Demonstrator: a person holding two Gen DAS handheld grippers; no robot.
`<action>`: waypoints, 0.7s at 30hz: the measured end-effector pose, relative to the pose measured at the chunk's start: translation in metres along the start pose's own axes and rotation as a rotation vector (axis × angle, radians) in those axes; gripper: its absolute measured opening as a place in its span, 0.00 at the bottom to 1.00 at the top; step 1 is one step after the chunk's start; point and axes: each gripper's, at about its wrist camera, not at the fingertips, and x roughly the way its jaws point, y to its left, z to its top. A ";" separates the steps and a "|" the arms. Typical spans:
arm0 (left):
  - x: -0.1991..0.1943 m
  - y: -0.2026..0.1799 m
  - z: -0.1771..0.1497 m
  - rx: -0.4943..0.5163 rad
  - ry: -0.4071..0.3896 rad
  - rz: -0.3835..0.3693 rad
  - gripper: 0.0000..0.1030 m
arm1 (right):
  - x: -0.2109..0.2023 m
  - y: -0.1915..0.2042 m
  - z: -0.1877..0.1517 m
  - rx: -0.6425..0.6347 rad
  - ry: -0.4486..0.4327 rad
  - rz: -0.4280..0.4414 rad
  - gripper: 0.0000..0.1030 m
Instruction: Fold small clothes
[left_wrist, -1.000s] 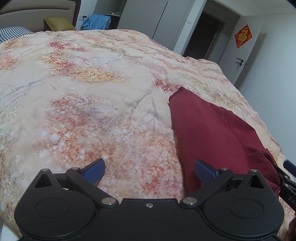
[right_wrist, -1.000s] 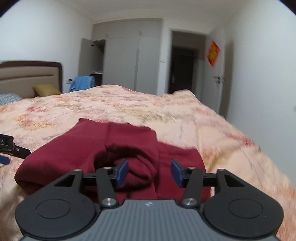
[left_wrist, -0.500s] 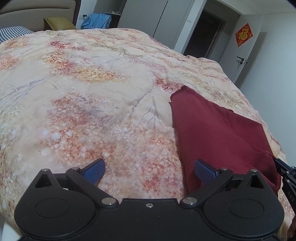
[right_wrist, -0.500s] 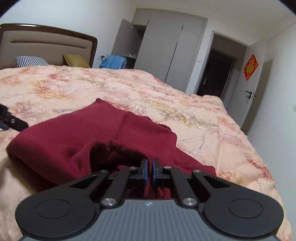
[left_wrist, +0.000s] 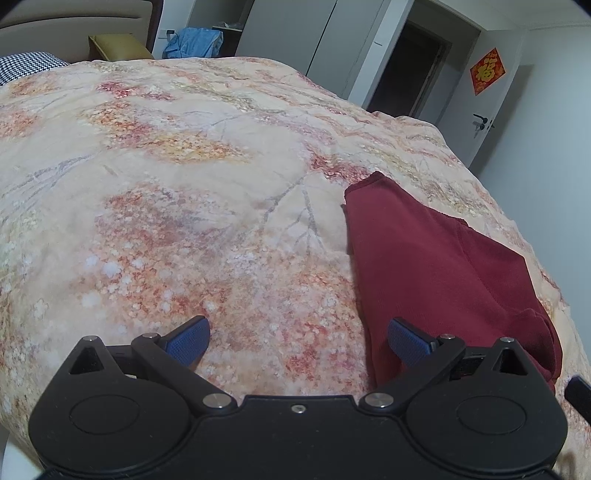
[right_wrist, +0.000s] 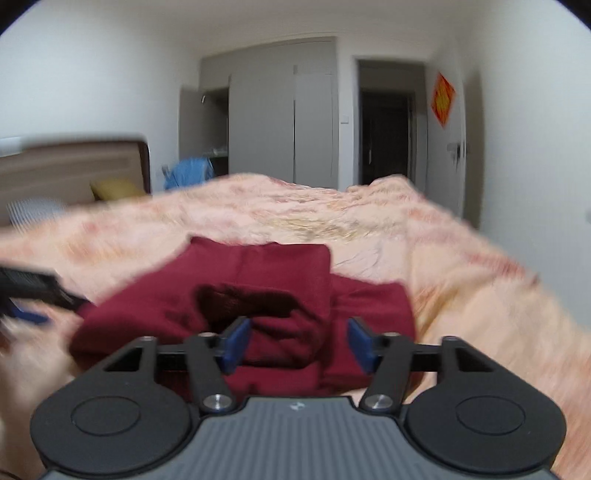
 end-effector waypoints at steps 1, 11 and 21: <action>0.000 0.000 0.000 -0.004 -0.001 0.001 0.99 | -0.005 -0.003 -0.002 0.053 0.008 0.045 0.68; -0.006 0.010 0.003 -0.078 -0.026 -0.004 0.99 | 0.017 -0.004 -0.012 0.395 0.123 0.347 0.84; -0.003 0.003 -0.002 -0.025 -0.017 0.012 0.99 | 0.058 -0.009 -0.018 0.588 0.097 0.289 0.90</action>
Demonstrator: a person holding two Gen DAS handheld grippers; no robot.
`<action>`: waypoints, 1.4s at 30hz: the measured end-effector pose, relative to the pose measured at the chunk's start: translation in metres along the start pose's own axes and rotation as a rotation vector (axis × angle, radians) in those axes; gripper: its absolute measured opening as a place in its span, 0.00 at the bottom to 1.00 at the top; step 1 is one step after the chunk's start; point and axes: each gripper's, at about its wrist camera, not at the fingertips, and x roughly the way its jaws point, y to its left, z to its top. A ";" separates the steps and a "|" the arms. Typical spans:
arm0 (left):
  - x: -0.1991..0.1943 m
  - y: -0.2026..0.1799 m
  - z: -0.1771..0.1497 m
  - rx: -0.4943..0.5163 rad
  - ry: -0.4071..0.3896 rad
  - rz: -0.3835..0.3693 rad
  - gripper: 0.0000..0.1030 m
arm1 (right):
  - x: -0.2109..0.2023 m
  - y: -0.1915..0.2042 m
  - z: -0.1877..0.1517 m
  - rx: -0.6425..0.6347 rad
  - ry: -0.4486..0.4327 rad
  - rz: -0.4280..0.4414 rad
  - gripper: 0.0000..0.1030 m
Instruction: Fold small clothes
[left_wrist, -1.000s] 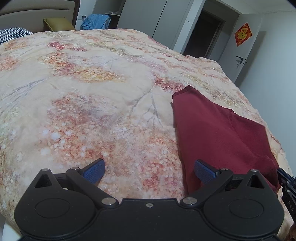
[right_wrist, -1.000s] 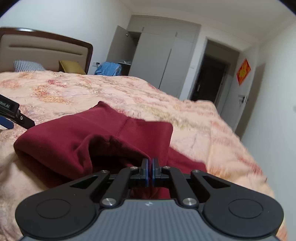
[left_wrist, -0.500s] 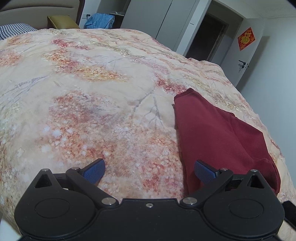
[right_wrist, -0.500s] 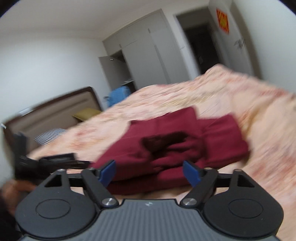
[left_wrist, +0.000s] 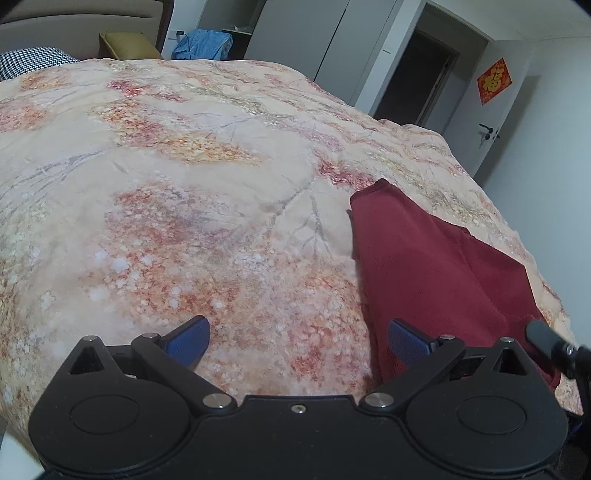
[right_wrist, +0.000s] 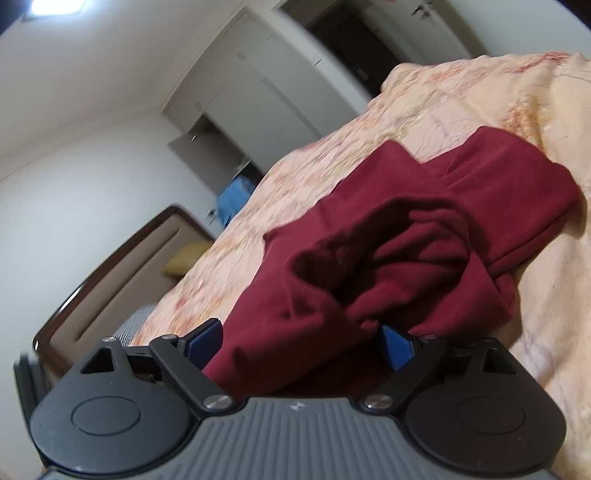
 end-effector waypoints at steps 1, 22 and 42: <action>0.000 0.000 0.000 0.002 0.000 0.001 0.99 | 0.001 0.000 -0.001 0.010 -0.022 -0.010 0.90; 0.002 -0.001 -0.004 0.012 -0.015 0.008 0.99 | 0.019 0.017 0.008 -0.017 -0.123 -0.051 0.93; 0.005 -0.006 -0.005 0.022 -0.024 0.014 0.99 | 0.016 -0.016 0.028 0.124 -0.232 -0.130 0.90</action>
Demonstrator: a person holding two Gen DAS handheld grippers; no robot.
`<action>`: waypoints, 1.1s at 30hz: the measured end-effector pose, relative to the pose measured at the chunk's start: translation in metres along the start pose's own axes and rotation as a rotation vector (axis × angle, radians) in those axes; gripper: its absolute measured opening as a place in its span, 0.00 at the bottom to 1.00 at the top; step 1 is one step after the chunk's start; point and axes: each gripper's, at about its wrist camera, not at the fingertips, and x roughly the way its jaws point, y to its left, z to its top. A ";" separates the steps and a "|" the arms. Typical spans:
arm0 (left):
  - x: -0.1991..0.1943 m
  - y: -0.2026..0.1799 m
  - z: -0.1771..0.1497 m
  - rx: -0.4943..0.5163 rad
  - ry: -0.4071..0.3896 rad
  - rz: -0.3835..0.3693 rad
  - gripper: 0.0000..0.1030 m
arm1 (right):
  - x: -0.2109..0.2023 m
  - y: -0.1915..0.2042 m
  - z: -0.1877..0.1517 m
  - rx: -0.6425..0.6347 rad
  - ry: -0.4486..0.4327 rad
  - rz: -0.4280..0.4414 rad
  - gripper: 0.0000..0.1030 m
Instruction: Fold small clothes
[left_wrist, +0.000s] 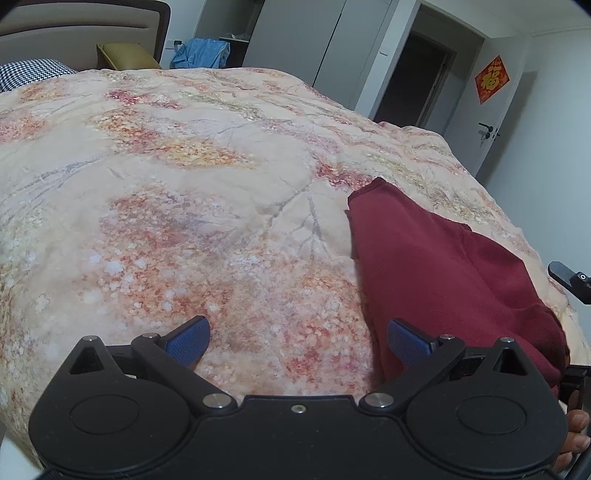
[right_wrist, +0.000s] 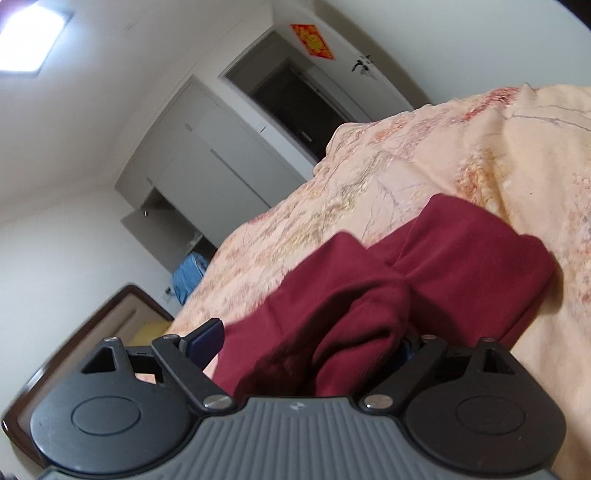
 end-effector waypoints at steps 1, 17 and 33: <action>0.000 0.000 0.000 0.002 -0.003 -0.003 0.99 | 0.001 -0.005 0.004 0.032 0.002 0.007 0.91; 0.019 -0.023 0.007 0.037 -0.013 -0.015 0.99 | 0.031 -0.030 0.028 0.005 0.012 -0.101 0.18; 0.029 -0.040 0.003 0.062 0.037 -0.112 0.99 | -0.023 -0.066 0.027 -0.037 -0.062 -0.165 0.21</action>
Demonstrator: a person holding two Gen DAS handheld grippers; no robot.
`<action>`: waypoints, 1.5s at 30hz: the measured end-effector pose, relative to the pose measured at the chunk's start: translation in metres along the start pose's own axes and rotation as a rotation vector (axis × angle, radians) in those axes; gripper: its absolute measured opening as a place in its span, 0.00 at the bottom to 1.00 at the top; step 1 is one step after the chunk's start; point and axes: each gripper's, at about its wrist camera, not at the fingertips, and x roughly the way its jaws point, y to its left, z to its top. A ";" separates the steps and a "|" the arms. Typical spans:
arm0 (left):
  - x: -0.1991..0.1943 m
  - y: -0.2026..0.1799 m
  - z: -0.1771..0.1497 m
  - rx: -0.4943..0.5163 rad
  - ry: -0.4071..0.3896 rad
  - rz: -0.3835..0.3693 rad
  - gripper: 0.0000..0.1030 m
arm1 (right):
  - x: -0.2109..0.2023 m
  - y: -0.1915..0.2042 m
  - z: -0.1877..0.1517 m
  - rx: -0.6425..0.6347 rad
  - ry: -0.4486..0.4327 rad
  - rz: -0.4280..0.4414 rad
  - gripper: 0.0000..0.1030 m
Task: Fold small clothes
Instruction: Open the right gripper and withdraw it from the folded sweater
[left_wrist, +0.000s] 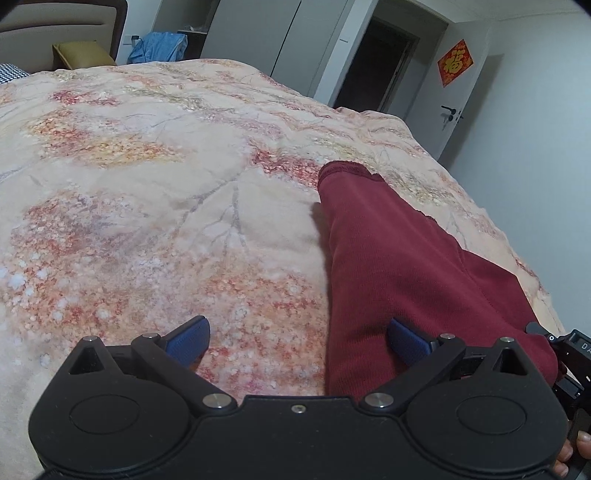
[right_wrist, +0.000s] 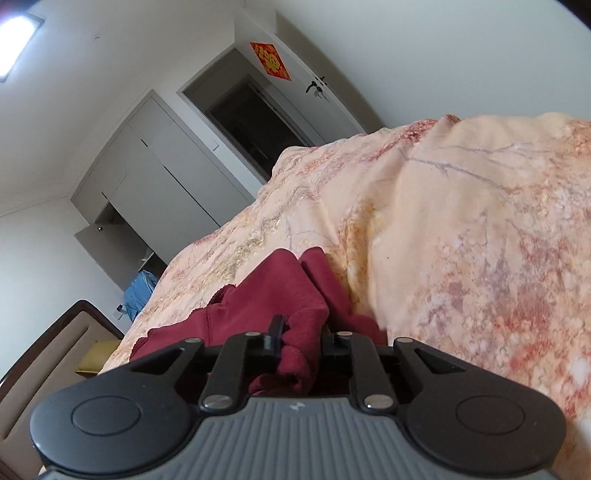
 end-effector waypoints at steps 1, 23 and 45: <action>-0.001 0.000 0.001 -0.002 -0.001 0.001 0.99 | 0.000 0.002 0.000 -0.009 0.000 0.000 0.25; -0.010 -0.005 -0.011 0.030 -0.001 0.007 0.99 | -0.037 0.052 -0.046 -0.424 0.000 -0.196 0.99; -0.026 -0.003 -0.017 0.056 0.012 0.000 0.99 | -0.051 0.048 -0.054 -0.443 -0.023 -0.221 1.00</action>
